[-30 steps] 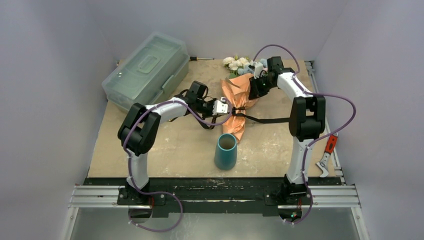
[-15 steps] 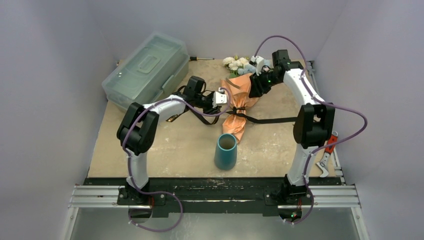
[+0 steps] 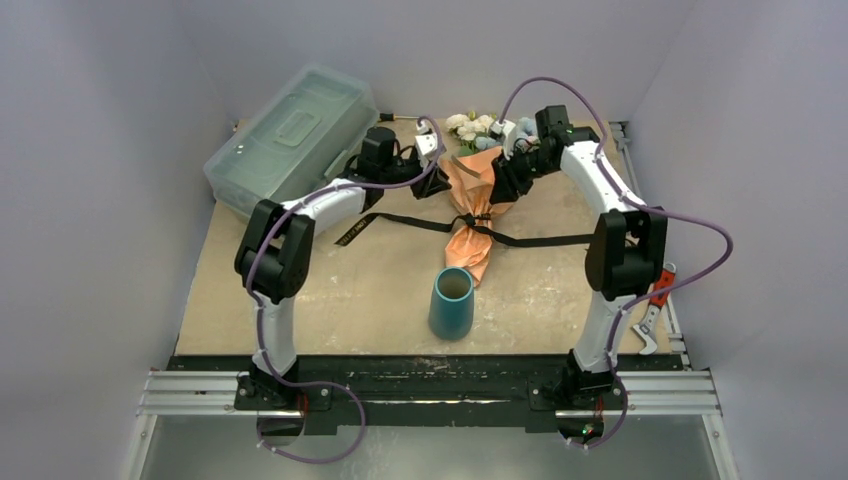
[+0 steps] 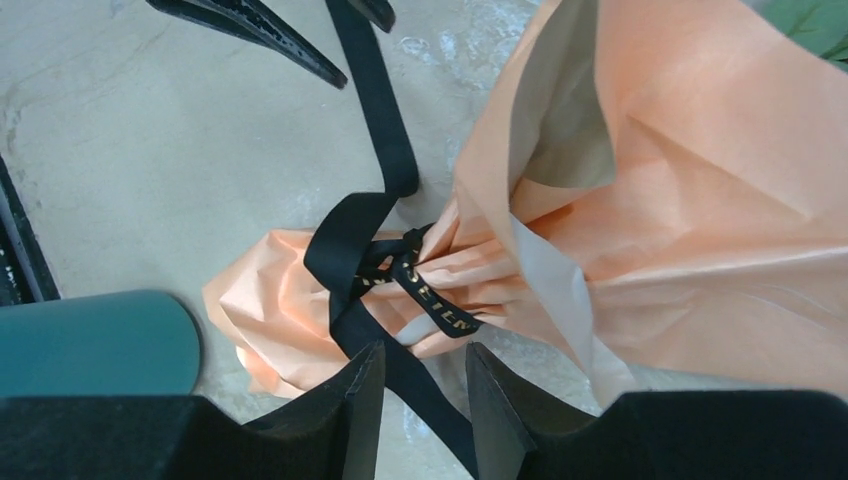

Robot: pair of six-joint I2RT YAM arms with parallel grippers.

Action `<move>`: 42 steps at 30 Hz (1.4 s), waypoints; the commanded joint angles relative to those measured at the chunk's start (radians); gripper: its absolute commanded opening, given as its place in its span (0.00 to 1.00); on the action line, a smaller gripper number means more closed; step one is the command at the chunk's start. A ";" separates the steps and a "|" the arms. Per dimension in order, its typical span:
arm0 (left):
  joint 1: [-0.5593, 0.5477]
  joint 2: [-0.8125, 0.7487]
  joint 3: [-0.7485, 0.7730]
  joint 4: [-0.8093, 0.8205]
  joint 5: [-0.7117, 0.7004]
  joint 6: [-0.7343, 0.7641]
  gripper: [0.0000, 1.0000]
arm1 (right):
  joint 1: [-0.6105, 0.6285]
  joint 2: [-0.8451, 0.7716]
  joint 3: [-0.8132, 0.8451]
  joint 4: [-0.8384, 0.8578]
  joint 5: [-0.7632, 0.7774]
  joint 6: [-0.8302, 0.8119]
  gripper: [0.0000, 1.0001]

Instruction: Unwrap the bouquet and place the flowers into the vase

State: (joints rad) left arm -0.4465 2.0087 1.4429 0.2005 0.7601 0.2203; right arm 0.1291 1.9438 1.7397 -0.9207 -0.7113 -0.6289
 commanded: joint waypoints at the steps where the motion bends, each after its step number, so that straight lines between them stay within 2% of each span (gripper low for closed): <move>1: -0.044 0.025 -0.008 0.114 0.048 -0.162 0.27 | 0.036 0.000 -0.050 0.071 -0.022 0.007 0.39; 7: -0.058 0.054 -0.048 0.185 0.022 -0.245 0.28 | 0.063 0.029 -0.089 0.119 -0.019 -0.023 0.38; 10: -0.062 0.065 -0.063 0.197 0.019 -0.232 0.30 | 0.067 0.043 -0.093 0.133 -0.016 -0.033 0.39; 14: -0.083 0.067 -0.075 0.143 0.033 -0.121 0.35 | 0.073 0.064 -0.091 0.135 -0.003 -0.048 0.39; 19: -0.101 0.066 -0.091 0.031 0.044 0.047 0.48 | 0.075 0.079 -0.106 0.113 0.021 -0.084 0.40; 26: -0.112 0.077 -0.107 -0.024 0.027 0.152 0.62 | 0.075 0.097 -0.108 0.093 0.031 -0.116 0.40; 29: -0.120 0.081 -0.107 -0.033 0.009 0.180 0.64 | 0.076 0.111 -0.108 0.105 0.049 -0.117 0.34; 34: -0.127 0.090 -0.110 -0.035 -0.015 0.191 0.64 | 0.076 0.114 -0.100 0.108 0.063 -0.123 0.19; 38: -0.129 0.090 -0.120 -0.043 -0.029 0.196 0.65 | 0.078 0.096 -0.109 0.120 0.068 -0.129 0.20; 39: -0.130 0.090 -0.122 -0.046 -0.032 0.200 0.65 | 0.077 0.094 -0.109 0.123 0.068 -0.131 0.12; 40: -0.130 0.090 -0.125 -0.048 -0.037 0.203 0.65 | 0.078 0.092 -0.108 0.121 0.069 -0.133 0.00; 42: -0.129 0.090 -0.127 -0.053 -0.045 0.209 0.65 | 0.078 0.085 -0.099 0.119 0.064 -0.135 0.00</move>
State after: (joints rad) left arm -0.5720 2.0964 1.3262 0.1486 0.7238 0.3901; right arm 0.2024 2.0689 1.6299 -0.8127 -0.6628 -0.7410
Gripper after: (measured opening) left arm 0.646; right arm 0.020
